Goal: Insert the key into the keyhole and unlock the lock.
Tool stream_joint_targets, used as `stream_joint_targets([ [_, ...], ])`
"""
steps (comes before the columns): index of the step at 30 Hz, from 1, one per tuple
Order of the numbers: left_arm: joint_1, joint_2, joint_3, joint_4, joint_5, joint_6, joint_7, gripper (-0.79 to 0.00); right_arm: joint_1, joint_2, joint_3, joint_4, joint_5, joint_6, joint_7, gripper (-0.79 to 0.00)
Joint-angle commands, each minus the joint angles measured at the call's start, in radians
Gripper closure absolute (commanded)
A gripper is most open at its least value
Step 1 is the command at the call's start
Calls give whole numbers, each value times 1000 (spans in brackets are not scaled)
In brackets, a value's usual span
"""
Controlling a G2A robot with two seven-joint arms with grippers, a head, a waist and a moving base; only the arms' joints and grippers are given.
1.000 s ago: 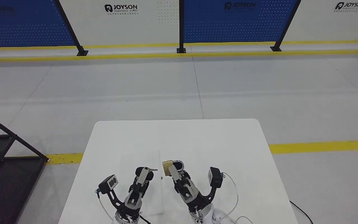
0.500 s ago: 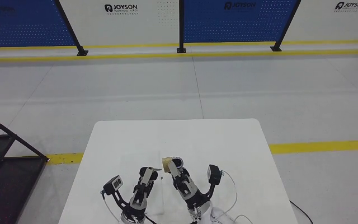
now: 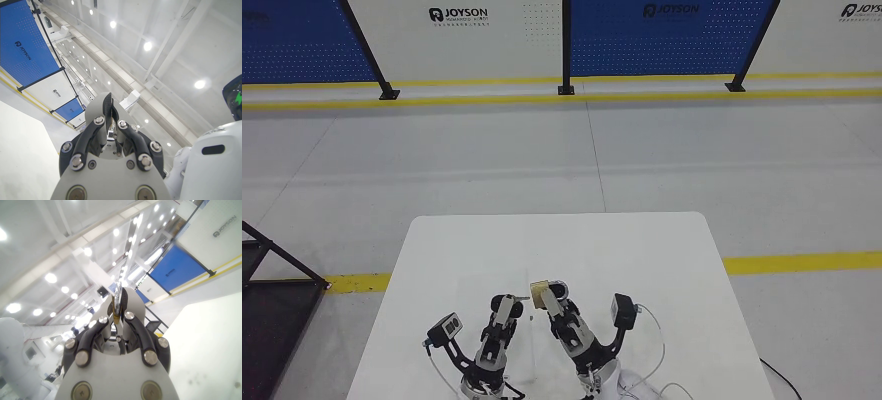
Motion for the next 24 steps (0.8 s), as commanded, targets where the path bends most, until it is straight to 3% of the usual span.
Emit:
stream_joint_targets([
  [1, -1, -2, 1, 6, 1, 1, -4, 0, -1, 0, 0, 0, 0, -2, 0, 0],
  [24, -2, -21, 9, 14, 25, -3, -10, 0, 7, 2, -9, -1, -9, 6, 27, 0],
])
